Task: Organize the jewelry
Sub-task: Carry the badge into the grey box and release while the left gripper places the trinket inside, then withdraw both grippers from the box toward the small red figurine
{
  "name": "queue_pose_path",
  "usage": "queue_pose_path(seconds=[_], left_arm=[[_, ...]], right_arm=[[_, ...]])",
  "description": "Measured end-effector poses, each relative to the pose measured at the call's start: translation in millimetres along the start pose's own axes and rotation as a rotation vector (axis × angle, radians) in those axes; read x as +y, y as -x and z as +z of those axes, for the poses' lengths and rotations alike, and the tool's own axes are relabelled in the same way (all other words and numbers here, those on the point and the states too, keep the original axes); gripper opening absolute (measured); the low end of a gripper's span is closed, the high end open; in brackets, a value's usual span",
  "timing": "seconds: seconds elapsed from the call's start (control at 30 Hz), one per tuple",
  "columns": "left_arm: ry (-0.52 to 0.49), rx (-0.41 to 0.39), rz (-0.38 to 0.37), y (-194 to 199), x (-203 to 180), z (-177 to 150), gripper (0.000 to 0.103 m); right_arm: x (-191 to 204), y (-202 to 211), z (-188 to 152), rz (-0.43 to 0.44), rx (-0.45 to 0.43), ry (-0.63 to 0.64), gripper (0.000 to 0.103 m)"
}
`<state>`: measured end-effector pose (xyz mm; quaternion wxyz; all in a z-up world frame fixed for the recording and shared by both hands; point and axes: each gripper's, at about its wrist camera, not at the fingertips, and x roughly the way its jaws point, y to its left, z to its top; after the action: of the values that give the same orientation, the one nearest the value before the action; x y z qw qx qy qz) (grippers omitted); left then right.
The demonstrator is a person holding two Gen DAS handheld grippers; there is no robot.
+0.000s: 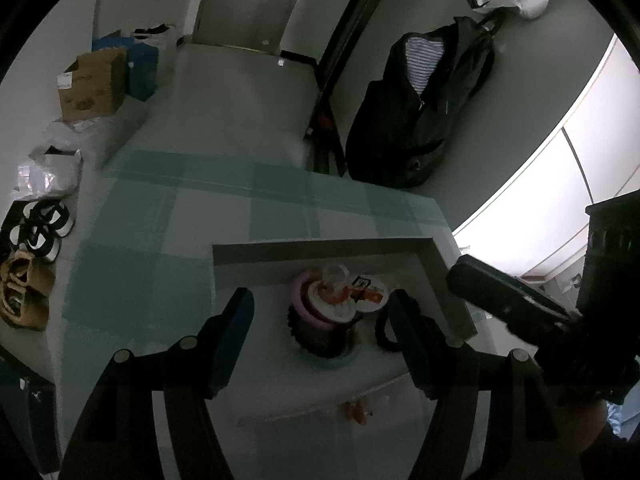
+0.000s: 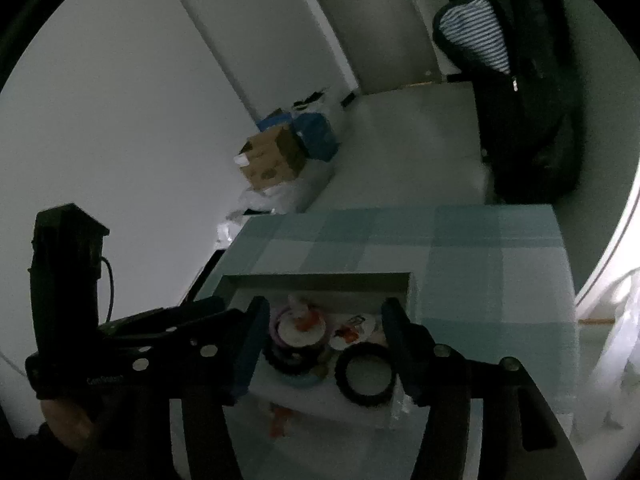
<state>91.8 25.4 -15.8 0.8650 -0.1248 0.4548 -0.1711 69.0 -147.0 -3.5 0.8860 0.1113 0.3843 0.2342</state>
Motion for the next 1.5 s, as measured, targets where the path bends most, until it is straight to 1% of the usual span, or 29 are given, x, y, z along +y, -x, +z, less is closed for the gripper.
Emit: queue_pose_path(seconds=[0.07,0.17,0.3,0.4,0.53,0.67,0.73,0.87,1.03,1.1,1.2,1.27,1.3,1.4,1.47,1.5], left_arm=[[0.000,-0.010,0.020,3,0,-2,0.065],[0.003,-0.017,0.026,8,-1,-6,0.065],[-0.002,-0.030,0.022,17,-4,-14,0.065],[-0.016,-0.041,0.038,23,-7,-22,0.065],[-0.029,-0.041,0.041,26,-10,-30,0.065],[-0.044,-0.055,0.066,32,-12,-40,0.065],[-0.040,-0.052,0.065,33,-11,-46,0.065],[-0.030,-0.050,0.097,35,-9,-54,0.066],[0.006,-0.014,0.164,29,-1,-65,0.066],[0.022,0.002,0.160,26,2,-69,0.066],[0.012,0.025,0.183,19,4,-75,0.066],[-0.002,0.034,0.209,15,4,-77,0.066],[-0.005,0.039,0.215,13,6,-78,0.066],[0.002,0.062,0.214,8,9,-80,0.066],[0.014,0.072,0.206,6,12,-80,0.066],[0.018,0.077,0.200,6,14,-80,0.066]], right_arm=[[0,4,-1,-0.008,-0.011,0.002,0.063],[-1,11,-4,-0.003,-0.022,-0.007,0.067],[-1,21,-10,-0.006,-0.021,-0.016,0.069],[3,29,-17,0.002,-0.033,-0.014,0.078],[13,35,-30,-0.011,-0.033,0.030,0.078],[21,43,-41,-0.003,-0.028,0.044,0.078],[23,43,-44,0.001,-0.025,0.043,0.078],[27,43,-56,0.005,-0.004,0.049,0.078],[34,37,-66,0.004,0.036,0.081,0.078],[34,32,-70,0.007,0.056,0.079,0.078],[31,19,-75,-0.002,0.099,0.059,0.078],[30,10,-79,-0.004,0.132,0.051,0.076],[29,6,-81,-0.016,0.146,0.051,0.074],[28,-4,-85,-0.026,0.180,0.045,0.066],[28,-10,-86,-0.030,0.191,0.052,0.063],[29,-11,-86,-0.031,0.193,0.054,0.060]])
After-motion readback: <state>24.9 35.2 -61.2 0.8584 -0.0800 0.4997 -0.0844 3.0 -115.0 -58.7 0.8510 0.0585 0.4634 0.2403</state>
